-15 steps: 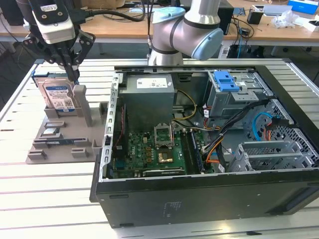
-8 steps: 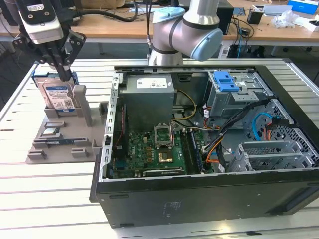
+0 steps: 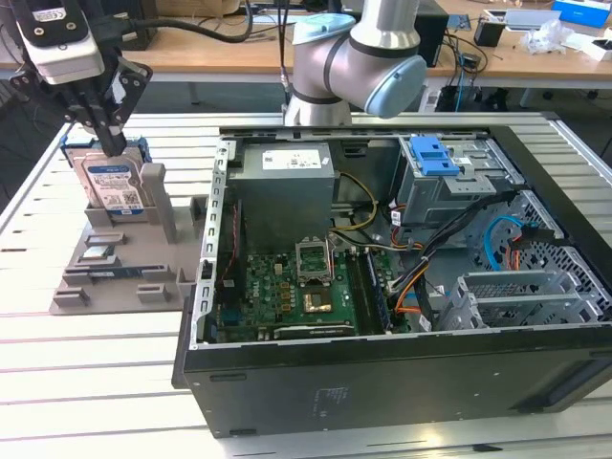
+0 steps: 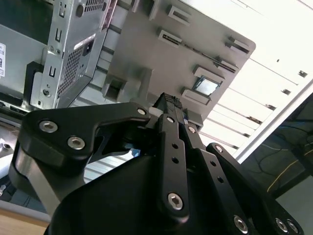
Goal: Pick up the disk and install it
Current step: 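Reach for the disk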
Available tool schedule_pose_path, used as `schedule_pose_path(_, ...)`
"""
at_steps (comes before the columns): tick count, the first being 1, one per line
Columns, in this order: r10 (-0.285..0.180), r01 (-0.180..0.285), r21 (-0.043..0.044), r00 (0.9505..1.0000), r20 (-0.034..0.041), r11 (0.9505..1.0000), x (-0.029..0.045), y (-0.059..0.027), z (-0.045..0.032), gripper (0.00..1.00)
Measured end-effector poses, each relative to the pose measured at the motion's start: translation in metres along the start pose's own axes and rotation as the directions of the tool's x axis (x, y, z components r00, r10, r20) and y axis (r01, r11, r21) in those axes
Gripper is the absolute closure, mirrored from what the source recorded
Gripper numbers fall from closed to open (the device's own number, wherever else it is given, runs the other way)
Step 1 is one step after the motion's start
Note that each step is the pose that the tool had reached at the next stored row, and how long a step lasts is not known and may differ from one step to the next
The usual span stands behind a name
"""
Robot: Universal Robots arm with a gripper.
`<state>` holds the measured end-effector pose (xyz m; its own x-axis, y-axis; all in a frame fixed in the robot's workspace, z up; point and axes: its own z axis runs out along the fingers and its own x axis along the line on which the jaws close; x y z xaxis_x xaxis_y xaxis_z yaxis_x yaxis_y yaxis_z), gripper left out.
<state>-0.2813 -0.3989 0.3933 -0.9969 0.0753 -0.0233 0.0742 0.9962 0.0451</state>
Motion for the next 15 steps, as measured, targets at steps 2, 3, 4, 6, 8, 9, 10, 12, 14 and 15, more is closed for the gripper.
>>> schedule_pose_path(2, 0.0, 0.0, 0.0, 1.0, 0.0, 1.0, 0.0034, -0.0003, -0.0001, 0.89)
schedule_pose_path(3, 0.0, 0.0, 0.0, 1.0, 0.0, 1.0, 0.005, -0.0004, -0.0001, 0.89)
schedule_pose_path(4, 0.0, 0.0, 0.0, 1.0, 0.0, 1.0, 0.0062, -0.0005, -0.0002, 0.89)
schedule_pose_path(6, 0.0, 0.0, 0.0, 1.0, 0.0001, 1.0, 0.0089, -0.0007, -0.0002, 0.89)
schedule_pose_path(8, 0.0, 0.0, 0.0, 1.0, 0.0, 1.0, 0.012, -0.0009, -0.0003, 0.89)
schedule_pose_path(9, 0.0, 0.0, 0.0001, 1.0, 0.0, 1.0, 0.0133, -0.001, -0.0004, 0.89)
schedule_pose_path(10, 0.0, 0.0, 0.0001, 1.0, 0.0, 1.0, 0.0154, -0.0011, -0.0004, 0.89)
schedule_pose_path(12, 0.0, 0.0, 0.0, 1.0, 0.0, 1.0, 0.0194, -0.0014, -0.0005, 0.89)
schedule_pose_path(14, 0.0, 0.0, 0.0, 1.0, 0.0, 1.0, 0.0242, -0.0018, -0.0007, 0.89)
schedule_pose_path(15, 0.0, 0.0, 0.0, 1.0, 0.0, 1.0, 0.0256, -0.0019, -0.0007, 0.89)
